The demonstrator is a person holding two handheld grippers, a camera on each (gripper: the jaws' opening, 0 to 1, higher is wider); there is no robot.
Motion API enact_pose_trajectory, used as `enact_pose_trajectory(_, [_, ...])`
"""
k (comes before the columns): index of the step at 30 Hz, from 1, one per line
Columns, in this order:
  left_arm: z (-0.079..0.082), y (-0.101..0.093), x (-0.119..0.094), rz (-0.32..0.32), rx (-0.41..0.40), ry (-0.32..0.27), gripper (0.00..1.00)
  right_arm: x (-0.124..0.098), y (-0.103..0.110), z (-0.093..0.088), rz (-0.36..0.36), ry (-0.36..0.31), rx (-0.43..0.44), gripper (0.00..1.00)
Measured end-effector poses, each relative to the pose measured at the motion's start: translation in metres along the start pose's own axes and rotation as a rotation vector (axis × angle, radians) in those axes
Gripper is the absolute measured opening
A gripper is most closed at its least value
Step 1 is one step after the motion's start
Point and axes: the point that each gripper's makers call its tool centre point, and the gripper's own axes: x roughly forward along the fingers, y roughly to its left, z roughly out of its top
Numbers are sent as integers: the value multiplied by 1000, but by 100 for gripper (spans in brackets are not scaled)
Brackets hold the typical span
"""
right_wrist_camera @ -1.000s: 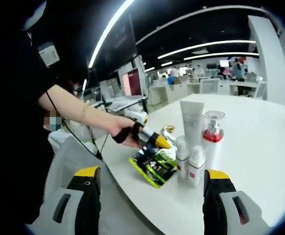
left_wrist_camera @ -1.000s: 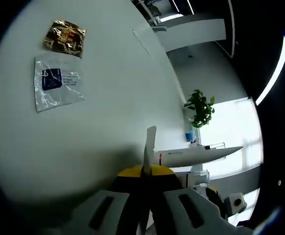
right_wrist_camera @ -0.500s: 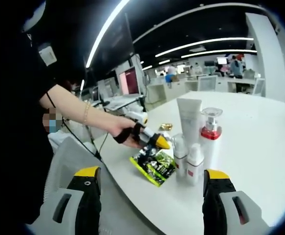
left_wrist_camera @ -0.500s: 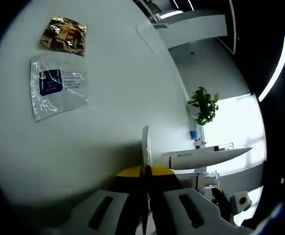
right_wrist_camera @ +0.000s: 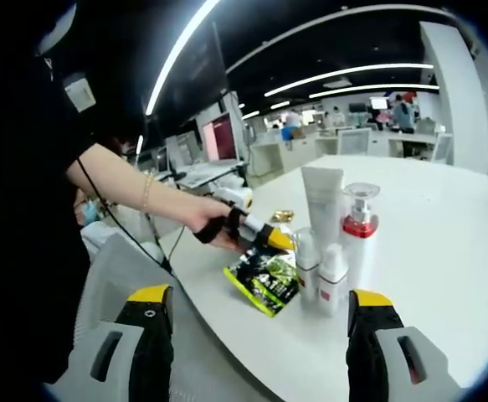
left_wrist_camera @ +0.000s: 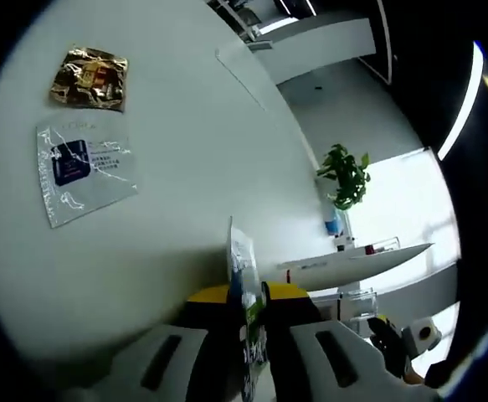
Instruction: Arrange the skincare products in the storage area until every visible bottle or jar stands upright without overlapping.
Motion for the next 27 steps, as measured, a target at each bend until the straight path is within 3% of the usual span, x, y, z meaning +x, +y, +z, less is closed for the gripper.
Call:
enact_pose_trajectory(3, [11,10,-6,53,78,-3,15,0,0,0,0,2,2,90])
enact_pose_trajectory(4, [7,13,-1,72,93,-11,17,0,0,-1,-1,4,1,90])
enact_pose_trajectory(7, [12,9,-2,64,85,-8,27,0,1,0,0,2,0,90])
enact_pose_trajectory(10, [19,8,-5,75,95,-12,28,0,1,0,2,3,1,90])
enact_pose_trajectory(12, [8,2,-3,83,91,-11,32,0,1,0,3,5,0,90])
enact_pose_trajectory(21, [2,-16,-1,98,115,-9,53,0,1,-1,4,6,-2,89])
enact_pose_trajectory(24, [1,-21,-2,86,108,-14,58,0,0,-1,5,7,-3,89])
enact_pose_trajectory(27, [-1,-32,-3,58,110,-18,69,0,0,-1,6,8,-3,89])
